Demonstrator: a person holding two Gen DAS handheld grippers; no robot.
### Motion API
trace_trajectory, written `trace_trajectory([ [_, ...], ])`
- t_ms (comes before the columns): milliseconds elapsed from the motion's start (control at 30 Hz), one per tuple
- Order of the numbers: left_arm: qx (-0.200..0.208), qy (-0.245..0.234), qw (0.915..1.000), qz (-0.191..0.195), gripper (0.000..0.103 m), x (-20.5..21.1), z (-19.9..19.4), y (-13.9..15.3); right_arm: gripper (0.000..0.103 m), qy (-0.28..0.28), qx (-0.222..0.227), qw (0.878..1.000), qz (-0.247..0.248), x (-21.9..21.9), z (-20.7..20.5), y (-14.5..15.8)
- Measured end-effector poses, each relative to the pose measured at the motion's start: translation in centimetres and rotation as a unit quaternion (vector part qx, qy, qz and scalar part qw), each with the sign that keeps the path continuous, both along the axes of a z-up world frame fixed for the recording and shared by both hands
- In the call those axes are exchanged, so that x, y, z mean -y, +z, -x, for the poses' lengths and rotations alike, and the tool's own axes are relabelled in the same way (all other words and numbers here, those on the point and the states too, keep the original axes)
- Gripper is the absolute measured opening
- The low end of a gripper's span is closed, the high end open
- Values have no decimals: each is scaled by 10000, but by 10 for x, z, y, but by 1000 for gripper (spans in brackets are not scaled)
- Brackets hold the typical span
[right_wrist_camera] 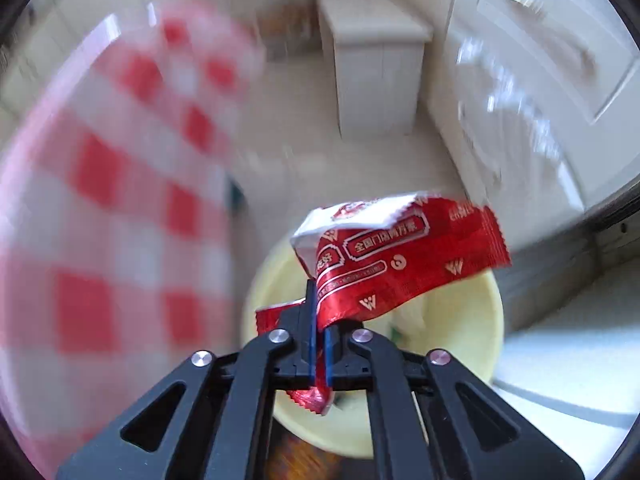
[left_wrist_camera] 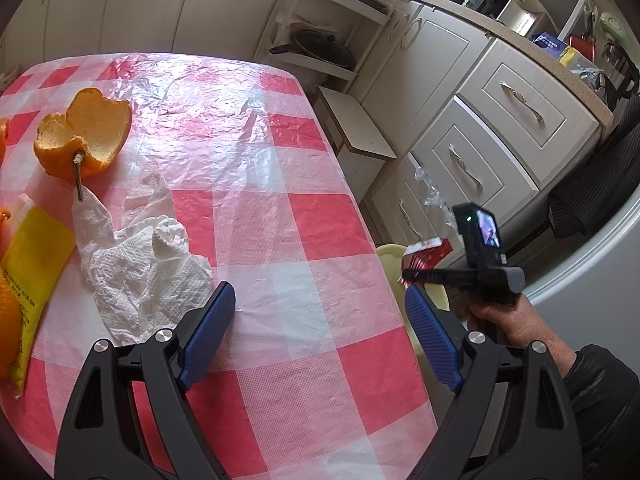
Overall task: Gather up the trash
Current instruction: 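Carry the red wrapper over the yellow bin and open the right tool, then grasp the large orange peel with the left tool while the right tool grasps the white tissue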
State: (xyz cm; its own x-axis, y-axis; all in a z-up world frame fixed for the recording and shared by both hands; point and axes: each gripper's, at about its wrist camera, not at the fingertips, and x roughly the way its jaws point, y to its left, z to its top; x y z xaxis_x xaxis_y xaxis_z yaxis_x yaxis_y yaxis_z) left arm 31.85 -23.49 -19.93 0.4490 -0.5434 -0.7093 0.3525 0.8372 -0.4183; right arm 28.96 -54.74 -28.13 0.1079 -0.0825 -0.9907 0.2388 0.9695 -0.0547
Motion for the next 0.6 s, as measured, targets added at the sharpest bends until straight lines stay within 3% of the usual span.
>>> trace_trajectory([
  [33,3,-2,10000,-10,83,0,0,0,65,37,-108,9999,27,0,7,-8],
  [167,2,5,10000,-1,83,1,0,0,66,285,-334,9949,-906,-17,21,-36],
  [333,-1,6,10000,6,83,0,0,0,70,1232,-918,9874,-384,-60,23,-70],
  [367,-1,5,10000,8,83,0,0,0,69,1295,-1047,9855,-334,-67,27,-80],
  [433,-2,8,10000,10,83,1,0,0,48,1198,-1265,9836,-476,-70,31,-98],
  [533,9,9,10000,-30,83,1,0,0,47,768,-1251,9859,-802,-57,20,-108],
  [600,23,12,10000,-83,83,2,0,0,43,499,-1101,9832,-1369,-56,18,-105],
])
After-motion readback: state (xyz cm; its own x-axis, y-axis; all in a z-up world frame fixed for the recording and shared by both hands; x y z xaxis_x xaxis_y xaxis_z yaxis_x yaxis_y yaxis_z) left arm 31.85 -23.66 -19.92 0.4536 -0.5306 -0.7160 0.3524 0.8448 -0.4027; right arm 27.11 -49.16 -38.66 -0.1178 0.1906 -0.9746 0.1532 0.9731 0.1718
